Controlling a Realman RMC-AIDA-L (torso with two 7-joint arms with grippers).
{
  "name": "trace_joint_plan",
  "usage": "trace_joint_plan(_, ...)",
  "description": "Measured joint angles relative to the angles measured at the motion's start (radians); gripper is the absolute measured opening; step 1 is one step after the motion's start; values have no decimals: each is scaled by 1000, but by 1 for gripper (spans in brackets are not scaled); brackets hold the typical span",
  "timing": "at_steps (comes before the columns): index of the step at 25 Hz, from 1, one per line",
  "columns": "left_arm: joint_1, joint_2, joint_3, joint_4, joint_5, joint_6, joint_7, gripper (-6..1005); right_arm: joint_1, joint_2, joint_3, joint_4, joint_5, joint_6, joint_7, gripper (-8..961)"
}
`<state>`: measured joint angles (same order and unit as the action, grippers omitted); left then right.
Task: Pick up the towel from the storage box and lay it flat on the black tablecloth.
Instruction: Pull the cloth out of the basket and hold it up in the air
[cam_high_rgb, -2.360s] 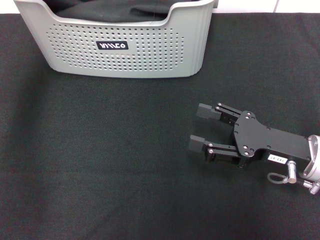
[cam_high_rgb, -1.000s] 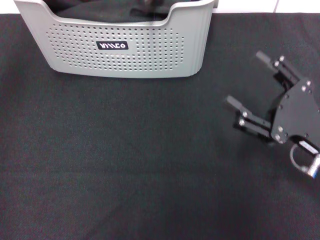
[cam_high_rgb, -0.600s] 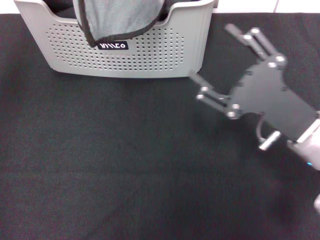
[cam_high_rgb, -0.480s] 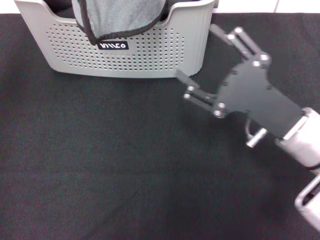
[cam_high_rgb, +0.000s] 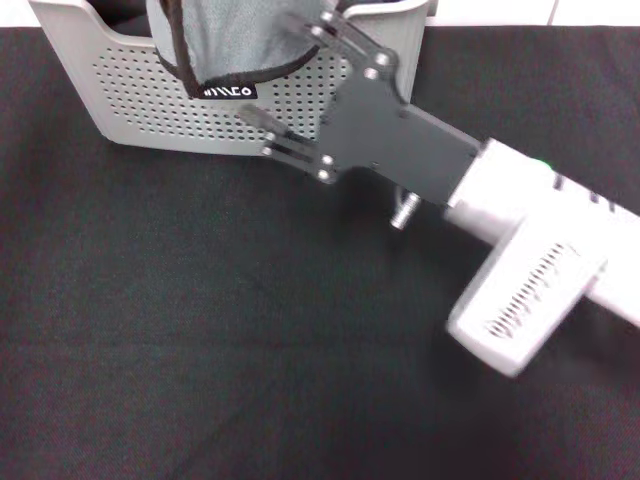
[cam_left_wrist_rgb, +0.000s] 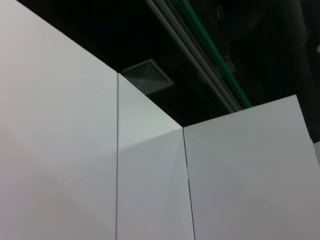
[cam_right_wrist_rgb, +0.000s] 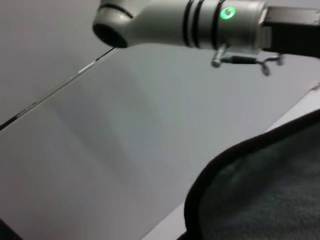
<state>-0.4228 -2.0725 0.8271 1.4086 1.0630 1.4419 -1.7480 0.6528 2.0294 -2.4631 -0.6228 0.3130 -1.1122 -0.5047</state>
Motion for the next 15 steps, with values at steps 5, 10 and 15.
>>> trace_joint_plan(5,-10,-9,0,-3,13,0,5,20,77,0,-53,-17,41,33,-1,759)
trace_joint_plan(10,-12,-14,0,-12,21,-1,12,20,97,0,-113,-55,45,74,-38,735)
trace_joint_plan(15,-10,-15,0,-16,21,-1,12,19,76,0,-123,-90,45,73,-64,712)
